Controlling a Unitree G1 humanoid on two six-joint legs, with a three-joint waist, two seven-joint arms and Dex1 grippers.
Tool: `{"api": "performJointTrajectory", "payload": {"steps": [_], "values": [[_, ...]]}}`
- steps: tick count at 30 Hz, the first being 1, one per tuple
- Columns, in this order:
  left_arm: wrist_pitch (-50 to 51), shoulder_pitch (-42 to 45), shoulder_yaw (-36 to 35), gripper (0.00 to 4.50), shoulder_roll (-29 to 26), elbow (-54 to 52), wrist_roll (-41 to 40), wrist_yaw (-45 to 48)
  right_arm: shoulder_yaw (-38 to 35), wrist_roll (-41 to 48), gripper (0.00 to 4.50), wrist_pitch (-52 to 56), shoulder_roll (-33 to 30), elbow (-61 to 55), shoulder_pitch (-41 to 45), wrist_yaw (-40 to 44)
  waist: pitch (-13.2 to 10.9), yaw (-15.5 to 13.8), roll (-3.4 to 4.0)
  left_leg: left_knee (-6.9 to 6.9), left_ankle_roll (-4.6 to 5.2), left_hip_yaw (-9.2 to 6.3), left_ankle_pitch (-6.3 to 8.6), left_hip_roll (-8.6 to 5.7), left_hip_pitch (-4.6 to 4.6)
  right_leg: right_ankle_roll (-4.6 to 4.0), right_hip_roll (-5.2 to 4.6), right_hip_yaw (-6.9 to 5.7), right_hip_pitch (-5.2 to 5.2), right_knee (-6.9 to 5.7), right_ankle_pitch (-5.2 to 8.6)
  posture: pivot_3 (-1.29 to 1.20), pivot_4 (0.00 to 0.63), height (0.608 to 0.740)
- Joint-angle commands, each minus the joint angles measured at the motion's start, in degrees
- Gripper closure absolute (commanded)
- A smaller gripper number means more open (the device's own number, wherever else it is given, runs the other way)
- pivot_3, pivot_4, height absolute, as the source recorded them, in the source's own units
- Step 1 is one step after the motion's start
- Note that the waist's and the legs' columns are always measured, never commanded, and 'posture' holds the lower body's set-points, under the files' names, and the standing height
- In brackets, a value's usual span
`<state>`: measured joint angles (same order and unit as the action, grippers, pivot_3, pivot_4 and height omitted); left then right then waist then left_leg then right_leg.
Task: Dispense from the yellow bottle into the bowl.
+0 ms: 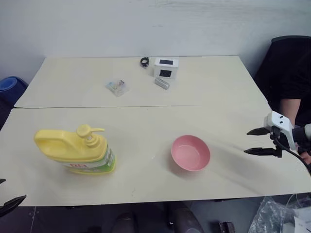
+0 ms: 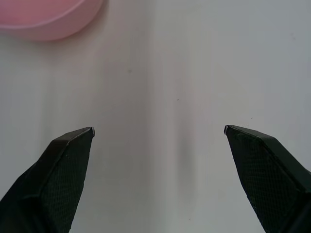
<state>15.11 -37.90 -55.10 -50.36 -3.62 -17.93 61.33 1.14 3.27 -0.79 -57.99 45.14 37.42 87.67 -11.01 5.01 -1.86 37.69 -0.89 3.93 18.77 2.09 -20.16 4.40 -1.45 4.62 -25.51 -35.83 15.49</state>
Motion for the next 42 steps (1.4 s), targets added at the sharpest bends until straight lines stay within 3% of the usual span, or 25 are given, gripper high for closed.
{"api": "performJointTrajectory", "payload": {"steps": [1,10,17,21,26,31,38,42], "values": [[-2.66,1.51,-0.43,0.00,-0.18,1.97,0.36,-0.76,-0.30,0.12,0.02,-0.33,-1.13,-0.30,1.56,0.78,0.00,-0.02,0.00,0.00,0.00,0.00,0.00,0.00,0.00,0.01,0.00,0.00,0.00,0.00,-0.01,0.00,0.150,0.740],[6.35,13.14,-3.12,0.00,-4.34,2.85,-7.06,-2.66,-0.88,1.38,0.02,4.07,0.11,-1.92,4.76,-1.79,0.00,-0.01,0.00,0.06,0.00,0.00,0.00,0.00,0.00,0.21,0.01,-0.01,0.00,-0.09,-0.12,0.00,0.150,0.740],[19.93,27.62,-2.23,0.00,-12.65,-1.85,-19.40,-1.80,-2.72,10.14,0.02,18.81,-0.91,-21.43,-0.21,1.55,-0.01,-0.18,0.02,0.07,0.00,-0.14,0.00,0.01,-0.06,0.55,-0.04,-0.14,-0.01,-0.14,-0.31,0.00,0.150,0.740],[31.82,39.01,-0.23,0.00,-21.21,-7.92,-34.08,0.56,-3.18,16.81,0.02,27.66,-1.66,-40.24,-4.44,1.19,-0.05,-0.12,-0.04,0.13,-0.03,-0.25,0.01,0.05,-0.18,0.56,0.00,-0.26,-0.07,-0.15,-0.31,0.00,0.150,0.740],[40.01,43.85,3.93,0.00,-26.59,-19.33,-46.48,5.43,-4.65,22.87,0.02,33.99,-3.38,-59.62,-13.75,-1.15,-0.06,-0.23,0.07,0.15,-0.09,-0.28,0.13,0.04,-0.21,0.64,0.01,-0.26,-0.08,-0.15,-0.20,0.00,0.150,0.740],[38.67,38.01,6.09,0.00,-26.74,-31.29,-42.90,15.14,-3.97,22.29,0.02,35.76,-3.69,-70.89,-20.69,-7.25,-0.07,-0.17,0.08,0.26,-0.12,-0.25,0.16,-0.21,-0.19,0.60,0.14,-0.20,-0.08,-0.20,-0.14,0.00,0.150,0.740],[29.80,32.64,13.32,0.00,-23.45,-38.55,-32.09,15.91,3.99,15.06,0.02,36.90,1.91,-79.28,-27.45,-22.44,-0.06,-0.40,0.03,0.42,-0.11,-0.19,0.13,-0.23,-0.09,0.34,0.79,0.30,0.01,-0.20,0.01,0.00,0.150,0.740],[28.53,33.31,15.98,0.00,-22.88,-39.29,-31.73,15.68,8.76,11.18,0.99,36.01,3.99,-80.25,-30.01,-27.33,-0.05,-0.36,0.00,0.42,-0.11,-0.15,0.13,-0.21,-0.11,0.37,0.83,0.38,-0.01,-0.20,-0.01,0.00,0.150,0.740]]}}
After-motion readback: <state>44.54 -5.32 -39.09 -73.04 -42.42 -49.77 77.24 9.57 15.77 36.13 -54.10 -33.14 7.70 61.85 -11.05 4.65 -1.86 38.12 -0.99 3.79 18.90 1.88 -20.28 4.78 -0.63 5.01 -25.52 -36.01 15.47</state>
